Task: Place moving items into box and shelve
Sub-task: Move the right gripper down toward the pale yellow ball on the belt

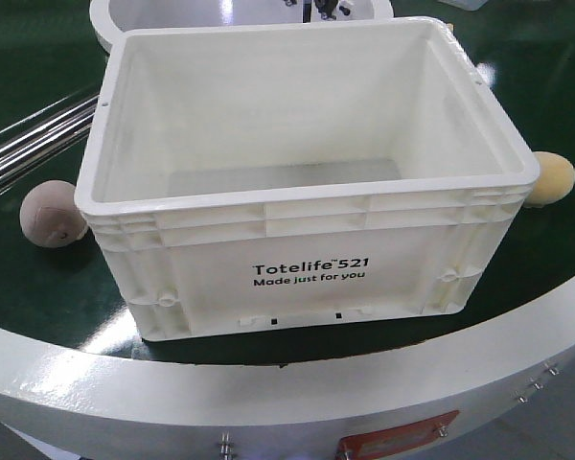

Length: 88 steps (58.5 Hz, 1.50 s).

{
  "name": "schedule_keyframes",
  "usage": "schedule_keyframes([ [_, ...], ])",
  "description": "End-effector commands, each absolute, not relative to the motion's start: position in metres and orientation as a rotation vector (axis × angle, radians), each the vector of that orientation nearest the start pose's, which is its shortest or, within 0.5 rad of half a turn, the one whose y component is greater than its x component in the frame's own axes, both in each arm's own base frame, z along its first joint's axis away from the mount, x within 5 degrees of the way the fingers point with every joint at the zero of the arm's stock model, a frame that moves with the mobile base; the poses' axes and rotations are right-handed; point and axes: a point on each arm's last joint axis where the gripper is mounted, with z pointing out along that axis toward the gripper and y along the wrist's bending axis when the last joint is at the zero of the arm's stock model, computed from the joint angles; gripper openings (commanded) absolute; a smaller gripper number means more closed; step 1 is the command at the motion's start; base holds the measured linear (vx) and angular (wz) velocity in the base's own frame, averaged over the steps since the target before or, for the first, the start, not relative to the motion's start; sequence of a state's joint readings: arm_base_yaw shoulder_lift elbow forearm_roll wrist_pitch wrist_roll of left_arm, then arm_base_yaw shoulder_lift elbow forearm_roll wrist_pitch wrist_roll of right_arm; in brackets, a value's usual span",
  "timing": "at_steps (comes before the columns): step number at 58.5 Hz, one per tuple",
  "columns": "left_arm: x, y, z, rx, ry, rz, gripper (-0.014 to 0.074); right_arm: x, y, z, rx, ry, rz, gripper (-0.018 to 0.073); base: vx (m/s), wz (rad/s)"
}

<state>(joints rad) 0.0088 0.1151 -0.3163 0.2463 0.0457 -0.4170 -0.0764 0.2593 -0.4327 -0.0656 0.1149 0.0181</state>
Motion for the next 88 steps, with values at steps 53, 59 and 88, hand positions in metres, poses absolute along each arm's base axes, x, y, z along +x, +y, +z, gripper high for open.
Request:
schedule_keyframes([
  [53, 0.221, 0.006, 0.396, -0.203, 1.728, -0.094, 0.0, 0.193, -0.015, 0.462, 0.053, 1.598, -0.083, -0.0005, 0.0, 0.0],
  [59, 0.241, 0.007, 0.373, -0.217, 1.857, -0.069, 0.0004, 0.203, -0.018, 0.455, 0.02, 1.642, -0.147, -0.0005, 0.0, 0.0],
  [88, 0.27, 0.007, 0.343, -0.088, 1.972, 0.028, 0.0026, 0.322, -0.039, 0.35, -0.075, 1.986, -0.281, 0.0034, 0.0, 0.0],
])
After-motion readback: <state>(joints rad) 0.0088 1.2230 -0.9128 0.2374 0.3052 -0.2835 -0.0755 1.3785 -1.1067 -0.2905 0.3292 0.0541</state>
